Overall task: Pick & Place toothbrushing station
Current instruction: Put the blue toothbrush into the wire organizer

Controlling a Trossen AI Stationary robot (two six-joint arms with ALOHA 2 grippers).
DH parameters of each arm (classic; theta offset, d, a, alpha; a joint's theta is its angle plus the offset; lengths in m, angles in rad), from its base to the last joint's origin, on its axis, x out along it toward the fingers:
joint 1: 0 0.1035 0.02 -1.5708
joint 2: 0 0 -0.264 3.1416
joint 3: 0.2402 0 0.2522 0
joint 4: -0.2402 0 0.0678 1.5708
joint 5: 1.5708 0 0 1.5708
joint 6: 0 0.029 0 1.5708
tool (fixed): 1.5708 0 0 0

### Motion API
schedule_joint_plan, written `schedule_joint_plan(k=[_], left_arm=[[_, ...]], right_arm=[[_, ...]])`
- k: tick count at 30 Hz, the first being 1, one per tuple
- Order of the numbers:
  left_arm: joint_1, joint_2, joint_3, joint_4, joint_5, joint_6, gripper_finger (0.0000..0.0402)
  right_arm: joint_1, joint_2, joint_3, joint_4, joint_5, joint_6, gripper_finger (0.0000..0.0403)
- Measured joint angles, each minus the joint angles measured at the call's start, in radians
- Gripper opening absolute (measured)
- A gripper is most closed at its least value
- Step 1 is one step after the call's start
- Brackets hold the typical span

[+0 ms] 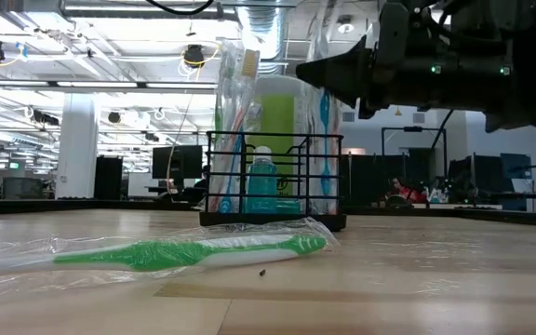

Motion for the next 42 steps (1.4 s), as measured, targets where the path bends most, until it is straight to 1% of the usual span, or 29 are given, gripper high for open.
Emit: schedule_joint_plan(k=[12,22,27,32,42], left_arm=[[0.000,0.000,0.000,0.000,0.000,0.000,0.0061],[0.000,0.000,0.000,0.000,0.000,0.000,0.0061],[0.000,0.000,0.000,0.000,0.000,0.000,0.0061],[0.000,0.000,0.000,0.000,0.000,0.000,0.0061],[0.000,0.000,0.000,0.000,0.000,0.000,0.0061]], right_arm=[[0.000,0.000,0.000,-0.049,0.002,0.027,0.0004],[0.002,0.000,0.000,-0.103,0.003,0.040,0.0018],[0.013,0.000,0.000,-0.077,0.003,0.015,0.0026],[0.016,0.000,0.000,-0.081,0.007,0.010,0.0046],[0.069,-0.022,0.000,-0.076,0.111,-0.075,0.0103]])
